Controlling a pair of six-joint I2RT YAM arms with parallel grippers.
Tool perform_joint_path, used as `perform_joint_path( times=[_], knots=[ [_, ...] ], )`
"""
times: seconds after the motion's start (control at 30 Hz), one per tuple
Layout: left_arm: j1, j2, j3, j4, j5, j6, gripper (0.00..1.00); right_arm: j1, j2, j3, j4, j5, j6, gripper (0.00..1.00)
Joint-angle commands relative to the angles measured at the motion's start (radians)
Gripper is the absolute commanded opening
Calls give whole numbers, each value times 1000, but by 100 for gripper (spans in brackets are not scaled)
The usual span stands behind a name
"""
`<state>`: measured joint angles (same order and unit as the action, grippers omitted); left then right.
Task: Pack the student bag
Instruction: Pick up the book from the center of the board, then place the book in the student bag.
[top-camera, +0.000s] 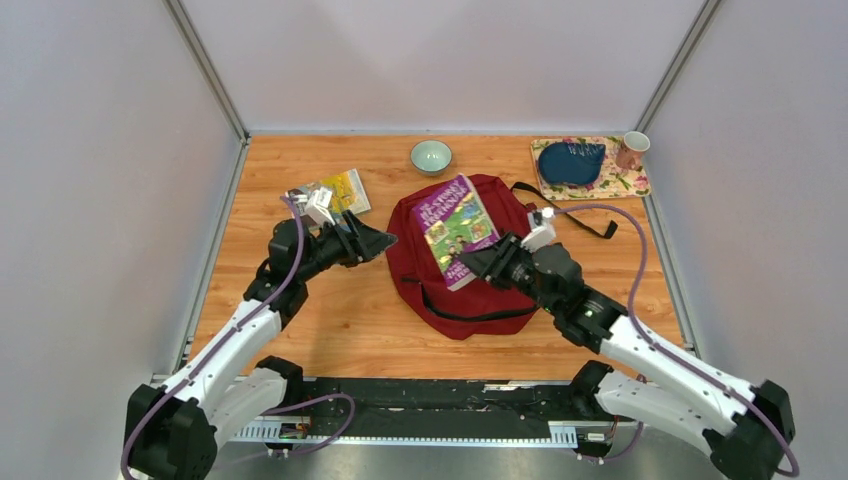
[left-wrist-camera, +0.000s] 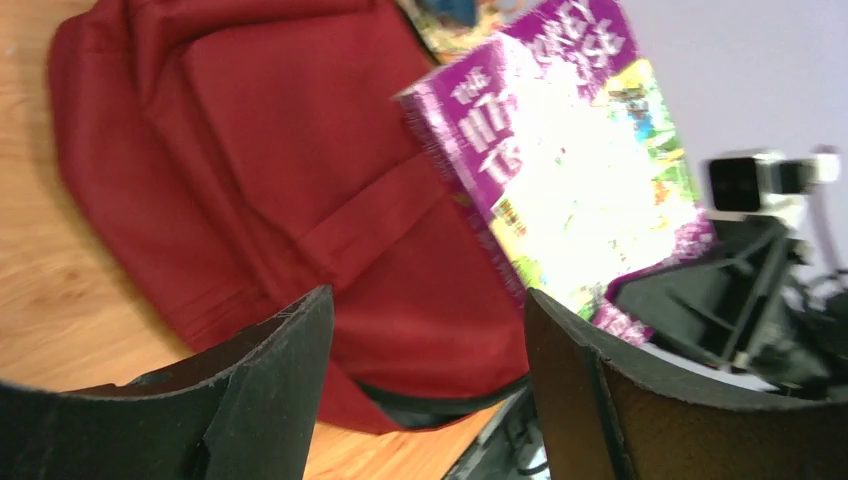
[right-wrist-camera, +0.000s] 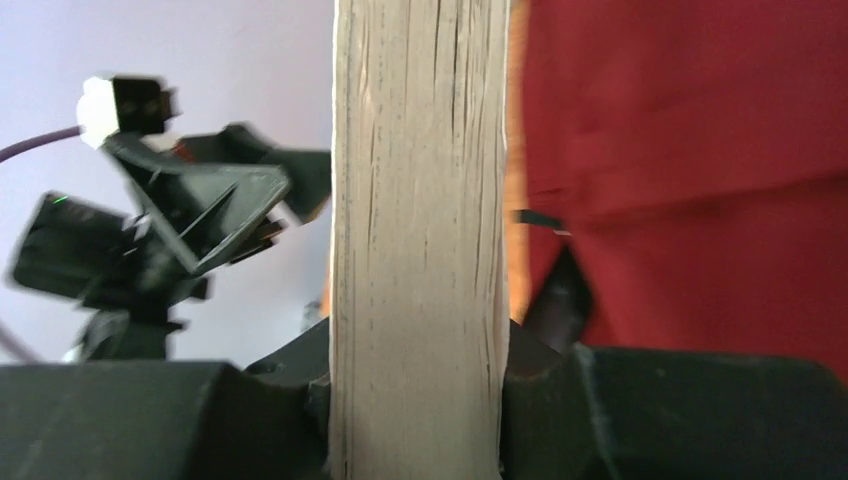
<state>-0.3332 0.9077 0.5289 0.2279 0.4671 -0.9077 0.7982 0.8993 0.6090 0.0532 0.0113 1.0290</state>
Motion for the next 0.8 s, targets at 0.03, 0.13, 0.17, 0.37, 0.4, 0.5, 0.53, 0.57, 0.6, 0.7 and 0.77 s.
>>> perform_joint_path(
  times=[0.03, 0.13, 0.17, 0.37, 0.4, 0.5, 0.53, 0.57, 0.6, 0.7, 0.77],
  knots=[
    [-96, 61, 169, -372, -151, 297, 77, -8, -303, 49, -384, 401, -81, 0],
    [-203, 114, 226, -423, -241, 377, 78, -8, -419, 55, -511, 507, -99, 0],
    [-239, 126, 236, -421, -272, 412, 78, -8, -480, 76, -554, 536, -99, 0],
    [-515, 258, 353, -389, -395, 657, 79, -10, -646, 158, -799, 728, -93, 0],
    [-556, 276, 387, -380, -413, 697, 79, -8, -671, 164, -811, 737, -95, 0],
    [-673, 347, 439, -351, -453, 835, 79, -8, -692, 192, -868, 771, -95, 0],
    [-694, 380, 450, -343, -459, 861, 80, -8, -691, 198, -897, 783, -93, 0],
    [-737, 394, 459, -332, -459, 906, 80, -8, -694, 202, -909, 788, -87, 0],
    [-754, 407, 471, -309, -455, 924, 80, -8, -695, 209, -920, 791, -78, 0],
    [-805, 453, 491, -273, -426, 977, 80, -8, -704, 207, -935, 793, -69, 0],
    [-820, 482, 502, -266, -403, 998, 81, -8, -714, 202, -937, 789, -60, 0]
  ],
)
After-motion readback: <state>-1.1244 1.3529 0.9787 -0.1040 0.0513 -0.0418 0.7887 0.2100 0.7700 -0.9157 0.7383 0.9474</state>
